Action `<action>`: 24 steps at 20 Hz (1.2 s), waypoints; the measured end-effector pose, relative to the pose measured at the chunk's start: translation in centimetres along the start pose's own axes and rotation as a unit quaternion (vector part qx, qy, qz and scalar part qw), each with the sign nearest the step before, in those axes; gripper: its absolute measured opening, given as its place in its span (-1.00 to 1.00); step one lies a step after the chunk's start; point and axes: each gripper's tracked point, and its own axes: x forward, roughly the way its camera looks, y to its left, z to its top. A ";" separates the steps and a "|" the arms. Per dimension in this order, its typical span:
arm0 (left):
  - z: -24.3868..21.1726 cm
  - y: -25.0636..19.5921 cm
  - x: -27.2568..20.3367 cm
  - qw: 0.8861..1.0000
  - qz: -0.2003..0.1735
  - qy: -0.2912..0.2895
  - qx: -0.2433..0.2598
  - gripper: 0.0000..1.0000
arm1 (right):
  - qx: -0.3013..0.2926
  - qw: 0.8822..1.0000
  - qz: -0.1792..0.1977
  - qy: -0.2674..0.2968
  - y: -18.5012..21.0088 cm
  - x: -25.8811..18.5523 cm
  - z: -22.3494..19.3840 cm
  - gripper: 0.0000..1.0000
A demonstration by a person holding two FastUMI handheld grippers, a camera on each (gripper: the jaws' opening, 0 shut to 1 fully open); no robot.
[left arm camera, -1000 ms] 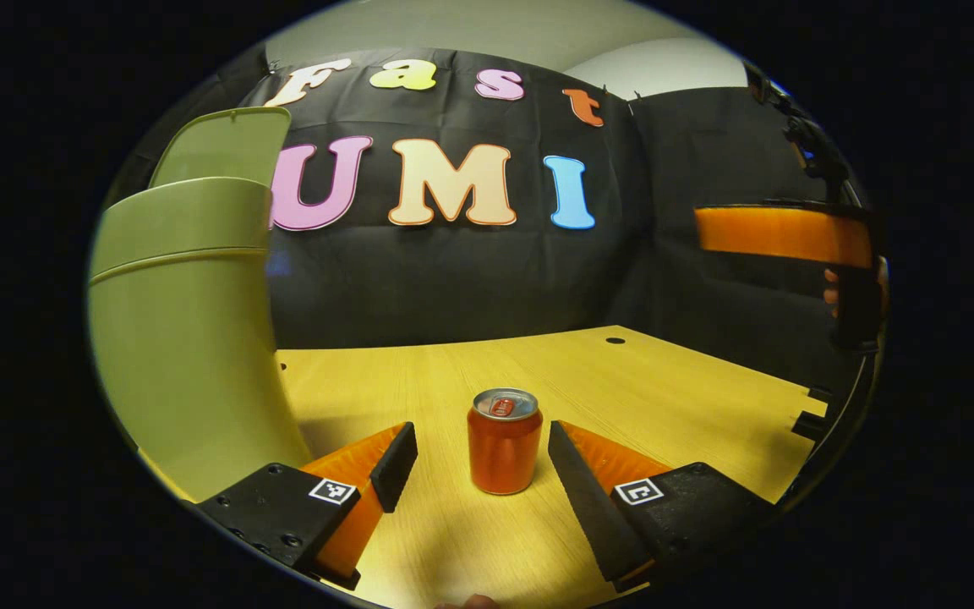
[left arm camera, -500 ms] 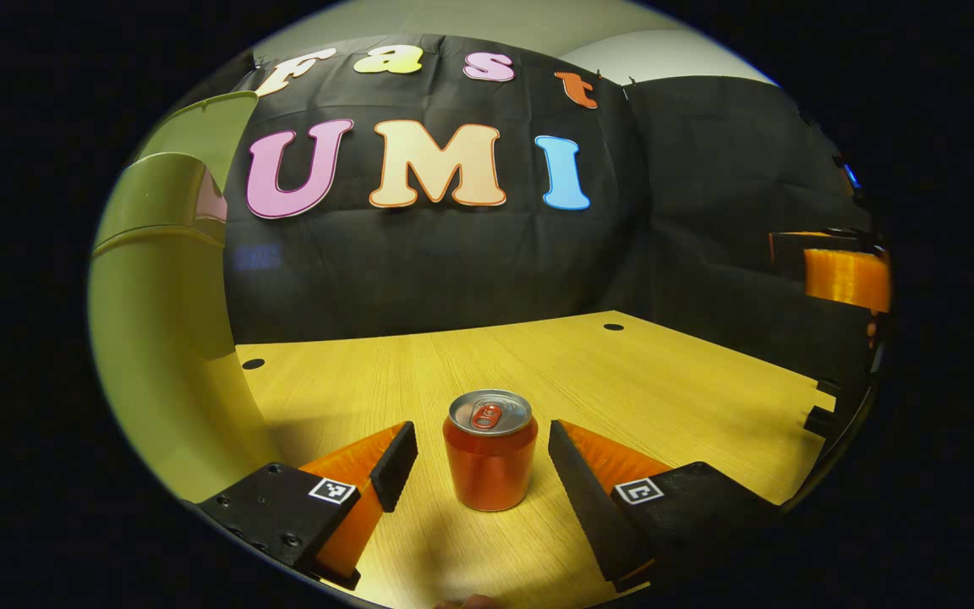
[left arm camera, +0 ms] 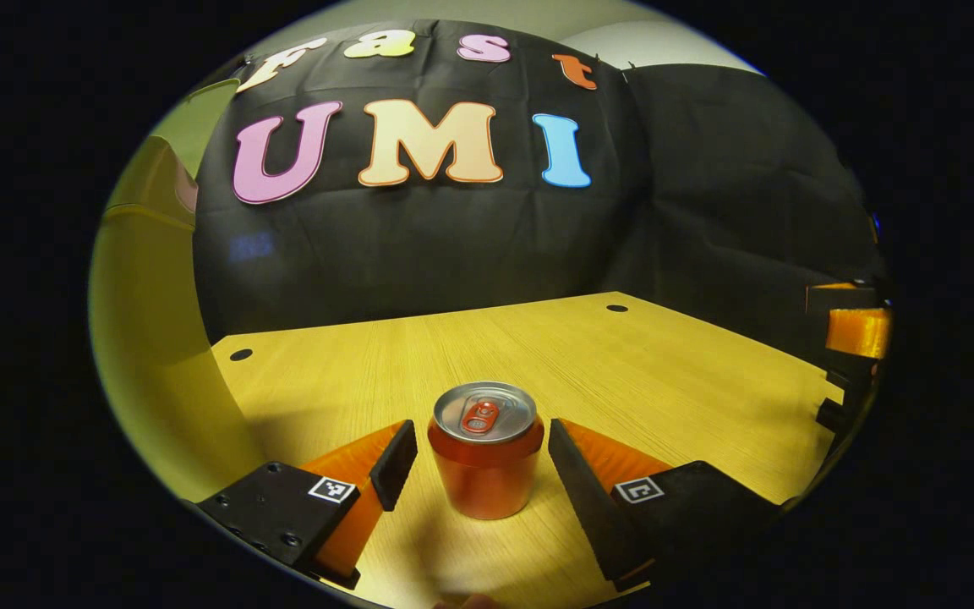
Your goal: Press the lid of the desktop garbage bin to open it, pick up the crumpled paper on the desktop and throw it into the bin, then pick up the pop can on the desktop and drop it into the bin, and finally close the garbage bin lid.
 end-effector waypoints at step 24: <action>6.0 -0.5 -2.1 0.999 -0.018 -0.031 0.005 0.58 | 0.038 0.999 -0.017 0.017 -1.5 0.6 -2.3 0.93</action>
